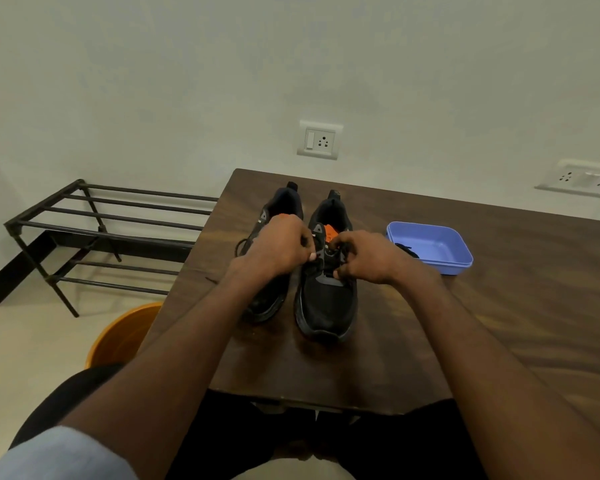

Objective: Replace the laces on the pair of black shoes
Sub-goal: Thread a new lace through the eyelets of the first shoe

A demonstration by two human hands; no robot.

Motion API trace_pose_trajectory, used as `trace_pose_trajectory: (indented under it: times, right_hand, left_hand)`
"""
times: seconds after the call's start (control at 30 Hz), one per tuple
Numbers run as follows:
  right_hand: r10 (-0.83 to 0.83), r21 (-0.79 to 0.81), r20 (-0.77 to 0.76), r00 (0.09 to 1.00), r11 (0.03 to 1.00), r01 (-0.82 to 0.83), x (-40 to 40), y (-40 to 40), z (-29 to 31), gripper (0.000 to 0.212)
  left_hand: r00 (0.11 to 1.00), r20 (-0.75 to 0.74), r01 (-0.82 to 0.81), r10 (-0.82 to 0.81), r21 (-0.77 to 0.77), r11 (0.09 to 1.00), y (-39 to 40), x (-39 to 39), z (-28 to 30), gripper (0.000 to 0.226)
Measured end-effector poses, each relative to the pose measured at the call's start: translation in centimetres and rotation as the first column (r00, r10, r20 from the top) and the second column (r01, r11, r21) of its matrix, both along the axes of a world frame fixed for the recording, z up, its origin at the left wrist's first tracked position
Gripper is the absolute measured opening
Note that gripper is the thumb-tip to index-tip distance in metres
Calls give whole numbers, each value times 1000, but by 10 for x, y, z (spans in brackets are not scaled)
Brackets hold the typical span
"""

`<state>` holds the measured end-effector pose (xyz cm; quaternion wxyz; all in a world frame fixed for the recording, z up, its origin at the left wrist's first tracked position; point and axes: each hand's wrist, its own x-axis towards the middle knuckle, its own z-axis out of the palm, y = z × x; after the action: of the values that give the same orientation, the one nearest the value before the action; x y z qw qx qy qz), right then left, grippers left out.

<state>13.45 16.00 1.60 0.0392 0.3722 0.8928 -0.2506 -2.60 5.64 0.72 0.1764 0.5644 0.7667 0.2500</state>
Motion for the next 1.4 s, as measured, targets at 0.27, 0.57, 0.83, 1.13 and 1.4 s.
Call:
trace_pose_trajectory:
  times: [0.27, 0.57, 0.83, 1.13, 1.4]
  right_hand:
    - [-4, -16, -10, 1000, 1000, 3, 6, 5, 0, 41]
    - [-38, 10, -11, 999, 999, 38, 5, 3, 0, 36]
    - [-54, 63, -3, 999, 997, 55, 5, 4, 3, 35]
    - [-11, 123, -8, 1000, 992, 11, -2, -5, 6, 35]
    - [188, 150, 117, 975, 967, -205, -24, -36, -1, 37]
  left_hand:
    - [568, 783, -399, 254, -8, 917, -3, -6, 20, 23]
    - [769, 586, -357, 256, 60, 932, 6, 0, 2, 23]
    - [1000, -25, -8, 9, 58, 998, 2, 1, -12, 9]
    - [998, -38, 50, -50, 3, 999, 2, 0, -2, 14]
    - [995, -95, -43, 36, -63, 997, 6, -12, -3, 16]
